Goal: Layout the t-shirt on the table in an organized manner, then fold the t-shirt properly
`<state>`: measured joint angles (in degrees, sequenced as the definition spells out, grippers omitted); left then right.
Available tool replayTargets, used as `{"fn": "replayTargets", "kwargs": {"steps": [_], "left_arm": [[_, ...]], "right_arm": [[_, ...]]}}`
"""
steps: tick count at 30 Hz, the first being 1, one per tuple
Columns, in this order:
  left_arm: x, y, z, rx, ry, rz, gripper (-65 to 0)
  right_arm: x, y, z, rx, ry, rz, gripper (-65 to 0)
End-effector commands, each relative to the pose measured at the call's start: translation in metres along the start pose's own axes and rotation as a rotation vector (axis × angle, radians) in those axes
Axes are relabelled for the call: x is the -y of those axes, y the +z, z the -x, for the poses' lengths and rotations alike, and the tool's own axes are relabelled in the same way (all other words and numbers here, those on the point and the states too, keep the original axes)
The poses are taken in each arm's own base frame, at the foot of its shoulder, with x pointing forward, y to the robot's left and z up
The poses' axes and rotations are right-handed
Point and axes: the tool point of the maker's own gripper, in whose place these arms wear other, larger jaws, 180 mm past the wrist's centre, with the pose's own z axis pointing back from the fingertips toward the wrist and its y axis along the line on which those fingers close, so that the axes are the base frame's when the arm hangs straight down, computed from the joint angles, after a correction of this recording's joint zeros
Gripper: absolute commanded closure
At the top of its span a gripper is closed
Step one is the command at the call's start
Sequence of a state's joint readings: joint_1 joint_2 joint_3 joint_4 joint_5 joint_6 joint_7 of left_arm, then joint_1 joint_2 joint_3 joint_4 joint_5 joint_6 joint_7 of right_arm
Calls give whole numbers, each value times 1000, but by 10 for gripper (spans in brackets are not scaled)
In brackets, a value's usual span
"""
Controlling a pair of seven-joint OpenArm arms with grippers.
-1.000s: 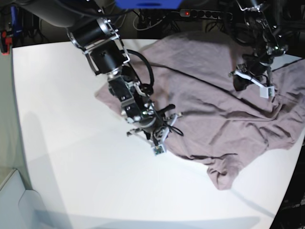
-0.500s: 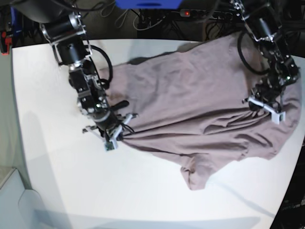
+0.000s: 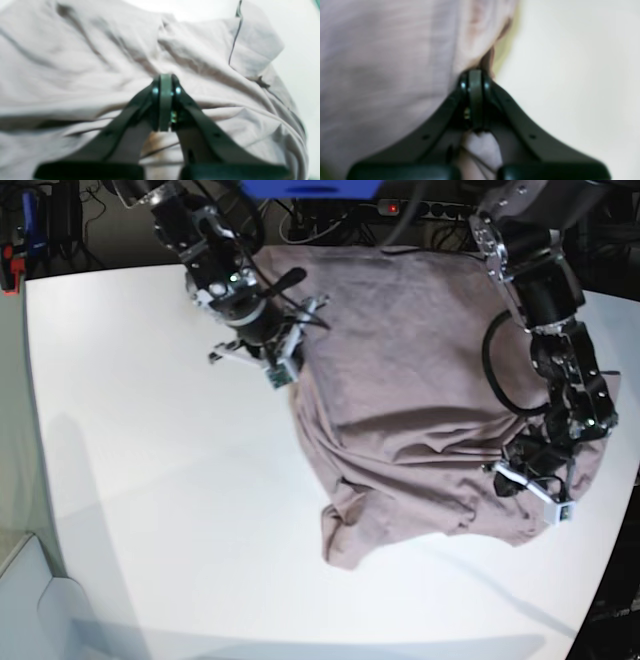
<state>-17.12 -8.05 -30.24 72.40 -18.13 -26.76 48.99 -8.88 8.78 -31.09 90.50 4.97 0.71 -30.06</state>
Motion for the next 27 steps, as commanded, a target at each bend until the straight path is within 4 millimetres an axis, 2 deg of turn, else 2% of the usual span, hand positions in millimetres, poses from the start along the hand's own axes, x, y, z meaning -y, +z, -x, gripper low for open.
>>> {"fn": "replayTargets", "kwargs": {"steps": [1, 2, 4, 7, 11, 14, 18, 22, 25, 27], "left_arm": [[10, 6, -21, 62, -17, 17, -1], [13, 11, -14, 48, -30, 14, -1], [16, 23, -4, 28, -56, 3, -1], [24, 36, 30, -19, -68, 2, -1], [32, 51, 96, -121, -37, 7, -1], [27, 58, 133, -173, 3, -1, -1], [15, 62, 160, -185, 36, -22, -1], [-22, 65, 181, -232, 43, -72, -1], [-59, 75, 181, -217, 76, -143, -1], [-88, 86, 175, -194, 100, -206, -1]], "right_arm": [[-10, 4, 0, -13, 13, -32, 0], [-15, 7, -9, 12, 21, -43, 0], [-13, 12, -25, 55, 21, -38, 0], [6, 18, -51, 120, 15, 3, 0], [36, 17, -89, 198, 20, 63, 0], [46, 12, -116, 245, 34, 81, 0], [46, -2, -149, 284, 16, 80, 0], [38, -22, -180, 300, -4, 62, 0], [31, -31, -190, 298, -14, 48, 0], [24, -35, -196, 298, -25, 34, 0]]}}
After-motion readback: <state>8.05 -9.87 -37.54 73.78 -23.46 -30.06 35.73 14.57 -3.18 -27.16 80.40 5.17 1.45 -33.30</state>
